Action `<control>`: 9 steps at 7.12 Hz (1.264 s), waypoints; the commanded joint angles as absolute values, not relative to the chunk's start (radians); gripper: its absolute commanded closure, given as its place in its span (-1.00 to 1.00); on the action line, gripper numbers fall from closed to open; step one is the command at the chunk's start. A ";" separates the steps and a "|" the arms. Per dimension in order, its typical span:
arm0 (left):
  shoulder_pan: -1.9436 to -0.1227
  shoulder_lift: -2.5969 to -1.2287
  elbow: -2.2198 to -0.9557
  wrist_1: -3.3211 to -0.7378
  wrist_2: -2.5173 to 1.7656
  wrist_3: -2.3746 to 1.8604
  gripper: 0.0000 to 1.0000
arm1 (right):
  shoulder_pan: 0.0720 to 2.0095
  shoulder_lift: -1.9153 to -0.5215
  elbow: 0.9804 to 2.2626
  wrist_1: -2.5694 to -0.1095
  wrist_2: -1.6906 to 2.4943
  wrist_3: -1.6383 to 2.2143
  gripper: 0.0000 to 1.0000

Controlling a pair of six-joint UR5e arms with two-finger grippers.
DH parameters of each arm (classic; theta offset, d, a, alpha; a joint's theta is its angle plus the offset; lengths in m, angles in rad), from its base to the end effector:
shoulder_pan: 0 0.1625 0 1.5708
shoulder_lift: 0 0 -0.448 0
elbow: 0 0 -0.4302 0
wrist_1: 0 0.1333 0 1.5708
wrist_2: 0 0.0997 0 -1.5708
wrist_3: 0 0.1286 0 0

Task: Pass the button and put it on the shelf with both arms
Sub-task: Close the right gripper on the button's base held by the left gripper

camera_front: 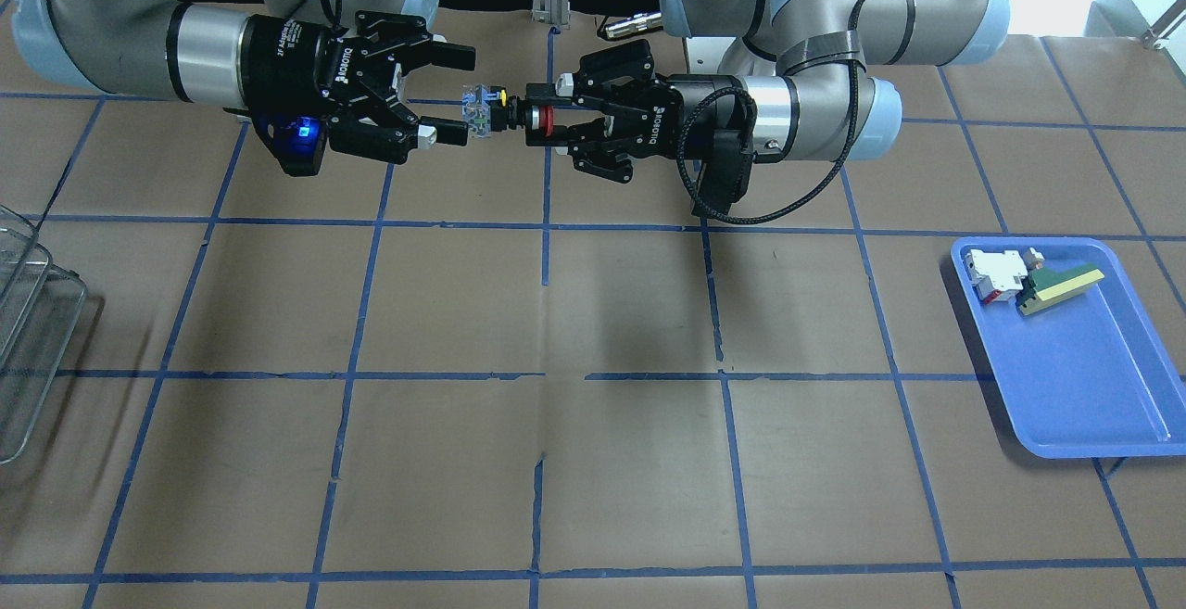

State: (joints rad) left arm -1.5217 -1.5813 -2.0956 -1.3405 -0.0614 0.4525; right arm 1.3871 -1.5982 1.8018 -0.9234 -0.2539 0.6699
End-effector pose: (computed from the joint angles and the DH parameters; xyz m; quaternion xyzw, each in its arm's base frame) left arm -0.2382 -0.4845 0.3686 -0.0272 -0.6856 0.0779 0.7233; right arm 0.1712 -0.4900 0.4271 0.5281 0.5512 0.4510 0.4624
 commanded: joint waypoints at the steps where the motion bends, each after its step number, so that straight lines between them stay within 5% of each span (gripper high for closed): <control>1: -1.522 -1.582 -2.098 -1.339 -0.060 0.453 0.83 | 1.388 -1.577 1.805 -0.922 -0.258 0.673 -0.99; 6: -1.522 -1.578 -2.100 -1.341 -0.060 0.453 0.83 | 1.410 -1.585 1.810 -0.899 -0.267 0.672 -0.88; 7: -1.522 -1.578 -2.100 -1.339 -0.060 0.453 0.83 | 1.410 -1.585 1.809 -0.899 -0.273 0.670 -0.67; 9: -1.522 -1.578 -2.100 -1.339 -0.060 0.453 0.83 | 1.408 -1.580 1.807 -0.899 -0.273 0.667 0.48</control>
State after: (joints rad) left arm -1.5217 -1.5786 -2.0999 -1.3393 -0.0598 0.4525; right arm 1.4091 -1.5822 1.8083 -0.8991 -0.2722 0.6692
